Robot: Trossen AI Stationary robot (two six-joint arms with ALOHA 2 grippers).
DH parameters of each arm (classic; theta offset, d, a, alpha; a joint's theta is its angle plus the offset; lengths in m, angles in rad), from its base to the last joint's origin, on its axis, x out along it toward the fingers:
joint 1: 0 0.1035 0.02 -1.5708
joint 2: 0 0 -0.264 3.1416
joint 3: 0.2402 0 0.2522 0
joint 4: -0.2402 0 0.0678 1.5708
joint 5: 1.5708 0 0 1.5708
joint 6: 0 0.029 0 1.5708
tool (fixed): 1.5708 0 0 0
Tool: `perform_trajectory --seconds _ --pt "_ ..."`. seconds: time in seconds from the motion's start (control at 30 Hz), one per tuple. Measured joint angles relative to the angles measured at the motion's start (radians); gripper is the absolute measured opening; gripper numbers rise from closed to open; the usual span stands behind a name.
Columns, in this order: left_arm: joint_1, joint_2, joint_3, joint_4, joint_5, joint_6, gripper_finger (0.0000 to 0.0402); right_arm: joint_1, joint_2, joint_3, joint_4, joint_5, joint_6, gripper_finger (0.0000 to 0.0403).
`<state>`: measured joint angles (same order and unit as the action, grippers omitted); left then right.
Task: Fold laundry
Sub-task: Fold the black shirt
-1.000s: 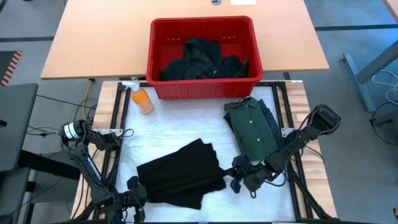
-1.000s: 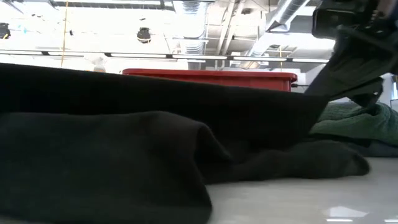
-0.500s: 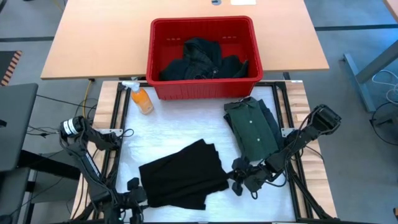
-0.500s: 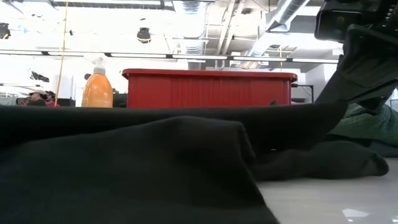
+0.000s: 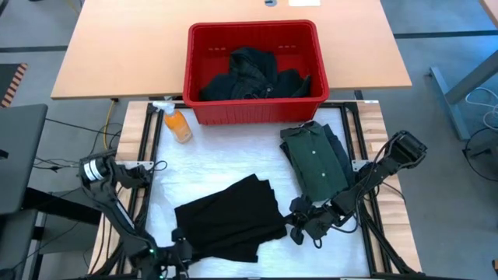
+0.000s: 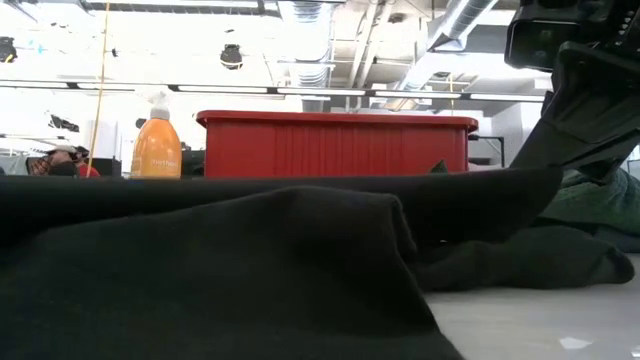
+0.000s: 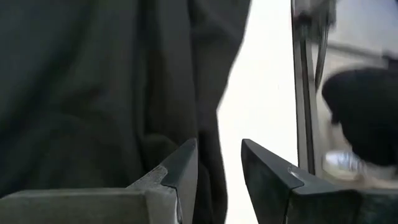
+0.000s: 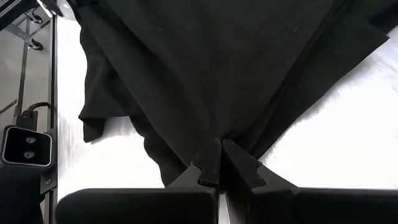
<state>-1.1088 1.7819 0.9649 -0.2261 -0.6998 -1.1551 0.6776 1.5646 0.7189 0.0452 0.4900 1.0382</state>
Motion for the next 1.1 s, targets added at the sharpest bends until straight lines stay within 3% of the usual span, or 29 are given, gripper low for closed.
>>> perform_trajectory --seconds 0.13,0.6,0.77,1.1 --pt "0.022 0.021 0.0 -0.017 0.059 0.016 0.011 0.0 0.0 0.0 0.0 -0.015 0.0 0.0032" --pt "0.023 -0.039 0.002 -0.057 0.065 0.124 0.011 0.0 0.0 0.0 -0.002 -0.018 -0.002 0.0032" --pt "0.027 -0.03 0.002 -0.119 0.118 0.115 0.011 0.0 0.0 0.0 -0.001 -0.018 -0.018 0.0032" --pt "0.037 -0.03 0.002 -0.149 0.127 0.09 0.0095 0.0 0.0 0.0 -0.001 -0.018 -0.026 0.0032"
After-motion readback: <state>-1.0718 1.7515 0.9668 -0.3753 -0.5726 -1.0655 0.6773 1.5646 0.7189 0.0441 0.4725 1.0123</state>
